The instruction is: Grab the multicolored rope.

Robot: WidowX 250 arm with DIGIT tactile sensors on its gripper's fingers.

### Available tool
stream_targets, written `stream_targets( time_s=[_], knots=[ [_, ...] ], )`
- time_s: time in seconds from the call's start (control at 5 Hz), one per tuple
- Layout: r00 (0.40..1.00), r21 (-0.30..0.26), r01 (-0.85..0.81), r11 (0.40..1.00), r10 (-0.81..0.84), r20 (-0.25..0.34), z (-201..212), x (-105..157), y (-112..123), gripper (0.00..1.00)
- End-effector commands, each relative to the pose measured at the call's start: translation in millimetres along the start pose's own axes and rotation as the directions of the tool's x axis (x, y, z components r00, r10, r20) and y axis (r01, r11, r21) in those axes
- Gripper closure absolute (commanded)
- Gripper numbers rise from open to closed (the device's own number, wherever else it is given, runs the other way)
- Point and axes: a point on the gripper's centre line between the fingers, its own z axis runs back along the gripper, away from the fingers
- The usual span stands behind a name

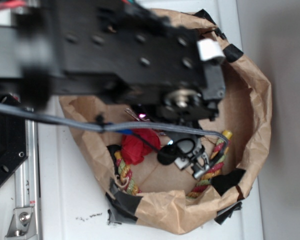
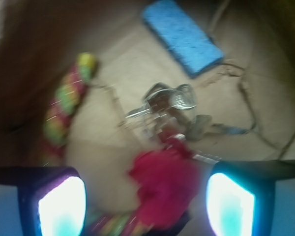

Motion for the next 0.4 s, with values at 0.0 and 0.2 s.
stream_targets(
  time_s=[0.0,0.2],
  knots=[
    [0.971,0.008,-0.096,0.995,0.092,0.223,-8,12,-49,0.0],
    [0.967,0.001,-0.096,0.995,0.093,0.236,-20,13,-72,0.0]
  ],
)
